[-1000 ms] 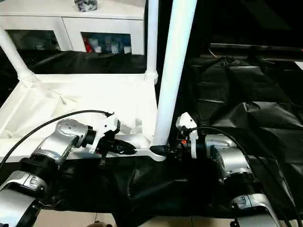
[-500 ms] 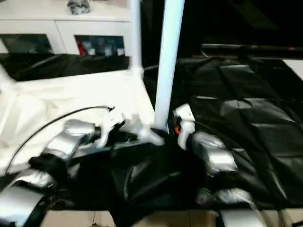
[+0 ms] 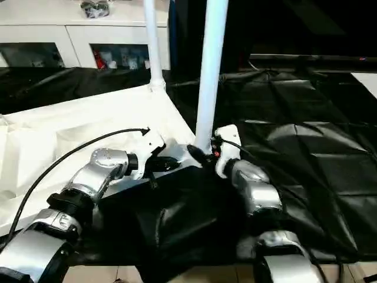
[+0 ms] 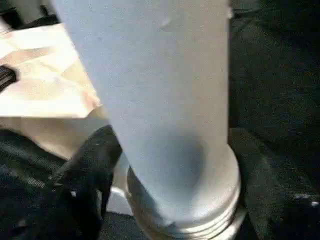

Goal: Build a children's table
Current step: Rotate leg to tighten

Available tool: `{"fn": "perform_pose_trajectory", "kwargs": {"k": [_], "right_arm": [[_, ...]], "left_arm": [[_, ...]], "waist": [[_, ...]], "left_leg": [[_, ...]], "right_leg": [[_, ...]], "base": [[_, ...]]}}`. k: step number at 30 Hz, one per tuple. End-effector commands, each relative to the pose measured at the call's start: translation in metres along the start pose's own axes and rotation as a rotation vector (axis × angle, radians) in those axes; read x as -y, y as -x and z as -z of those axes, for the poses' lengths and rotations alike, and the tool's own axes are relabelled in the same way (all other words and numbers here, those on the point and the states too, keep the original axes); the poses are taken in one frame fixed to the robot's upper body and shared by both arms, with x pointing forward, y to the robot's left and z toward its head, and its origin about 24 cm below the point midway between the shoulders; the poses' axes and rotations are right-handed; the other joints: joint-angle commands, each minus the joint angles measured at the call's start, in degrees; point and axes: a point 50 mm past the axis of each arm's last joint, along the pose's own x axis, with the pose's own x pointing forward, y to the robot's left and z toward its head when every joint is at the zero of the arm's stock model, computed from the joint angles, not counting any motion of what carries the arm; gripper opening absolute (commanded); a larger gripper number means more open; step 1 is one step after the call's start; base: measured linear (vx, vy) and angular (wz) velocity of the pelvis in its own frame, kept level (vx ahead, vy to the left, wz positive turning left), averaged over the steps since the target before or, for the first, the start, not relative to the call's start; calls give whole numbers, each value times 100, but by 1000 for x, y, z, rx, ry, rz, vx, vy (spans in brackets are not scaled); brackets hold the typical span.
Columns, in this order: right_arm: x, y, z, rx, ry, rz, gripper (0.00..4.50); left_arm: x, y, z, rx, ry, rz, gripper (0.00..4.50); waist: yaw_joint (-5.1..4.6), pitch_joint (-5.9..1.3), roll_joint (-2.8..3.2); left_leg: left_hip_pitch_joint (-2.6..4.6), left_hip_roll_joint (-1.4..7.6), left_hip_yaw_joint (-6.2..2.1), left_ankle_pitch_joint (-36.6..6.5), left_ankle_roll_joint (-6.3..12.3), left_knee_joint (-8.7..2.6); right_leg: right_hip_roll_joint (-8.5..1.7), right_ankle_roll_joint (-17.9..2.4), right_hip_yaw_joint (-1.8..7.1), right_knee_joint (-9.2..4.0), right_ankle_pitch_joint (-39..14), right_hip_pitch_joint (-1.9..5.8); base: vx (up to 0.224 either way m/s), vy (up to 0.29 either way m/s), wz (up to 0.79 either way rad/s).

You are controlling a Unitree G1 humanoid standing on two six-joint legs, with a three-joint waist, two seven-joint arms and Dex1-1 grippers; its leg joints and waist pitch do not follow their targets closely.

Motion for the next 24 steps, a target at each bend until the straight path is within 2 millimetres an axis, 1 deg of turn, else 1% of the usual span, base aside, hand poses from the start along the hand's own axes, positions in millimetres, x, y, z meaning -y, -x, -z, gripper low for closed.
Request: {"fn": "perform_pose_trajectory", "kwargs": {"k": [1,2,3,4,5,6,7,8,9,10,11,13,14,15,17,18,19,21,23,24], "right_arm": [[-26,-8,18,-79,6,-207,379],[-26,-5,17,-76,20,-238,379],[-26,-5,17,-76,20,-238,379],[-26,-1,15,-74,35,-275,379],[-26,6,15,-91,52,-347,379],[-26,6,15,-91,52,-347,379],[-25,14,16,-117,57,-415,379],[-24,20,16,-139,58,-469,379],[-24,20,16,-139,58,-469,379],[-24,26,16,-161,51,-514,379],[-24,30,17,-176,52,-548,379],[-25,32,17,-188,57,-571,379],[-25,35,18,-207,59,-598,363],[-27,37,20,-227,54,-625,353],[-29,39,22,-253,46,-657,346],[-29,40,23,-260,46,-664,334],[-30,40,23,-266,45,-668,334],[-30,41,24,-272,43,-674,311],[-31,42,24,-274,40,-677,307],[-31,42,24,-278,33,-682,299]], "left_arm": [[18,-12,-17,95,-69,153,0],[18,-10,-16,93,-74,166,0],[18,-10,-16,93,-74,166,0],[18,-8,-15,90,-80,182,0],[17,-3,-13,84,-89,212,0],[17,-3,-13,84,-89,212,0],[17,2,-11,75,-95,245,0],[18,6,-9,67,-100,276,0],[18,6,-9,67,-100,276,0],[18,10,-7,55,-104,305,0],[18,13,-5,43,-108,323,0],[18,15,-4,36,-112,335,0],[17,17,-3,29,-114,345,0],[17,19,-2,25,-115,352,0],[17,20,-2,22,-115,360,0],[17,21,-2,22,-115,362,0],[18,21,-2,22,-115,364,0],[18,21,-1,20,-115,370,0],[18,21,-1,20,-115,371,0],[19,21,-1,18,-115,374,0]], "waist": [[28,-316,-56],[37,-323,-61],[58,-340,-56],[68,-344,-46],[72,-347,-54],[109,-351,-58],[123,-343,-48],[161,-339,-83],[203,-326,-61],[197,-317,-70],[216,-312,-74],[222,-301,-64],[223,-298,-70],[226,-298,-72],[239,-300,-72],[254,-301,-73],[263,-304,-74],[278,-312,-75],[292,-320,-70],[298,-325,-81]], "left_leg": [[28,120,-63,-1304,325,-349],[27,120,-61,-1260,352,-340],[30,127,-46,-1136,426,-319],[26,136,-44,-1001,490,-317],[27,130,-35,-957,523,-303],[36,136,-34,-914,591,-291],[34,145,-24,-921,624,-293],[46,142,-23,-983,635,-291],[55,163,-16,-1066,629,-298],[50,162,-21,-1102,609,-313],[69,170,-22,-1187,544,-322],[63,180,-35,-1303,444,-346],[69,177,-34,-1358,382,-350],[70,174,-38,-1369,363,-353],[82,181,-37,-1379,334,-353],[85,177,-34,-1369,320,-350],[83,179,-35,-1345,318,-350],[79,175,-34,-1258,321,-342],[76,175,-35,-1177,327,-335],[65,165,-36,-1135,340,-327]], "right_leg": [[-237,-1327,157,-435,-818,255],[-237,-1360,152,-424,-720,266],[-236,-1442,149,-394,-452,282],[-231,-1528,139,-365,-207,285],[-225,-1557,135,-357,-122,287],[-229,-1602,128,-347,-36,297],[-230,-1636,132,-344,-29,278],[-226,-1624,123,-357,-184,294],[-243,-1593,142,-369,-316,268],[-244,-1576,139,-382,-424,266],[-245,-1536,141,-398,-604,257],[-256,-1492,142,-409,-843,255],[-260,-1455,145,-421,-949,247],[-256,-1433,147,-424,-989,248],[-263,-1417,156,-425,-1005,241],[-264,-1403,160,-429,-1030,238],[-266,-1398,159,-423,-1003,243],[-264,-1411,158,-411,-892,242],[-265,-1425,156,-395,-764,247],[-262,-1432,151,-384,-693,258]], "base": [[0,0,0],[0,0,0],[0,0,0],[0,0,0],[0,0,0],[0,0,0],[0,0,0],[0,0,0],[0,0,0],[0,0,0],[0,0,0],[0,0,0],[0,0,0],[0,0,0],[0,0,0],[0,0,0],[0,0,0],[0,0,0],[0,0,0],[0,0,0]]}}
